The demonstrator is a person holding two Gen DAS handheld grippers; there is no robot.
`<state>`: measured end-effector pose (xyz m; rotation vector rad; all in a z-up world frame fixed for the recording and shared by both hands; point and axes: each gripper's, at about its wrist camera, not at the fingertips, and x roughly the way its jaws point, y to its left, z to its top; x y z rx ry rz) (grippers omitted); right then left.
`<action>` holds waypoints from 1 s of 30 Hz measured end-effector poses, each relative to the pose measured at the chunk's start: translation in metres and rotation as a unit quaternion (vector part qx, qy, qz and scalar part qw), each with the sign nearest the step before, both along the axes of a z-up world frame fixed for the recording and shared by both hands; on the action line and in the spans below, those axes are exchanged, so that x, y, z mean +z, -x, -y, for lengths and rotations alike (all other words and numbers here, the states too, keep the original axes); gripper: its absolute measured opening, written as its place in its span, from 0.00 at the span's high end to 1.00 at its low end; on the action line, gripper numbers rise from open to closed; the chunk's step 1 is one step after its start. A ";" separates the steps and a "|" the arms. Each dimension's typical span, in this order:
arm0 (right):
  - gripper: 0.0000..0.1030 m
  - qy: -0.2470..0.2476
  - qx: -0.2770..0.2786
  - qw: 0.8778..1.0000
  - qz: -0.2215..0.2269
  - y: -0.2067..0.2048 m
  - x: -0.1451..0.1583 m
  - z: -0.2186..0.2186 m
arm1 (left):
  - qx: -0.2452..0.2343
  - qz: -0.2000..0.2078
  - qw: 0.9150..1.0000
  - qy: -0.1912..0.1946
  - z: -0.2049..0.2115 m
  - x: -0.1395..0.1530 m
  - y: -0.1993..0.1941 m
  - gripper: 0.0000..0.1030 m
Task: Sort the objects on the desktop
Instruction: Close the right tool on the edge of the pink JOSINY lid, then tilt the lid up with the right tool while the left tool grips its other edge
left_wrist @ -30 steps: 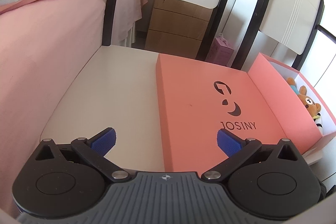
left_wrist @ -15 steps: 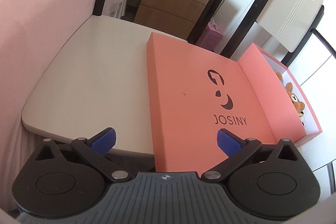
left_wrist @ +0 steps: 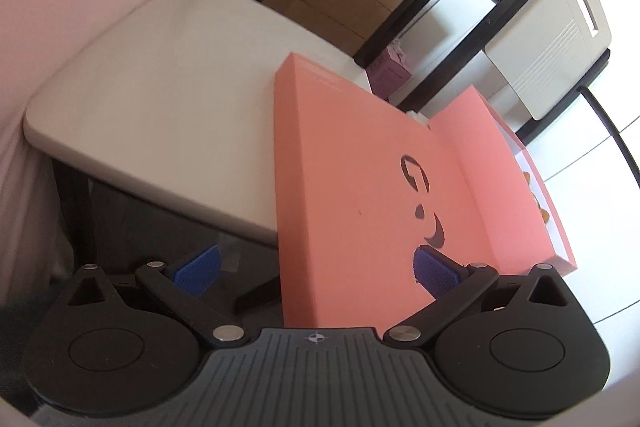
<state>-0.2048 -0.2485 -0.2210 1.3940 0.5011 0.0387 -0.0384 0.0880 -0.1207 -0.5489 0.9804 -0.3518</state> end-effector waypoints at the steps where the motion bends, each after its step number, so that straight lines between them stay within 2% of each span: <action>1: 0.57 0.000 0.002 1.000 0.000 0.002 0.001 0.001 | -0.004 -0.013 1.000 0.004 0.002 -0.006 -0.001 0.00; 6: 0.56 -0.001 0.009 1.000 -0.001 0.008 0.003 0.006 | 0.002 -0.070 0.997 0.037 0.003 -0.027 -0.010 0.00; 8: 0.56 -0.003 0.009 1.000 0.000 0.009 0.004 0.010 | 0.019 -0.094 0.993 0.069 -0.006 -0.033 -0.014 0.00; 12: 0.57 0.001 0.012 1.000 0.004 0.011 0.005 0.016 | 0.033 -0.082 0.988 0.128 -0.016 -0.030 -0.015 0.00; 17: 0.57 0.013 0.012 1.000 0.014 0.011 0.011 0.020 | 0.019 -0.101 0.986 0.135 -0.010 -0.035 -0.017 0.01; 19: 0.57 0.018 0.012 1.000 0.022 0.011 0.014 0.021 | 0.023 -0.099 0.984 0.145 -0.013 -0.034 -0.016 0.05; 24: 0.57 0.040 0.015 0.998 0.036 0.010 0.020 0.006 | 0.048 -0.094 0.983 0.148 -0.017 -0.036 -0.016 0.37; 27: 0.56 0.053 0.018 0.998 0.037 0.015 -0.003 -0.002 | 0.039 -0.083 0.986 0.139 -0.012 -0.033 -0.016 0.43; 30: 0.55 0.068 0.019 0.997 0.040 0.018 0.002 -0.004 | 0.032 -0.059 0.991 0.117 -0.009 -0.028 -0.011 0.44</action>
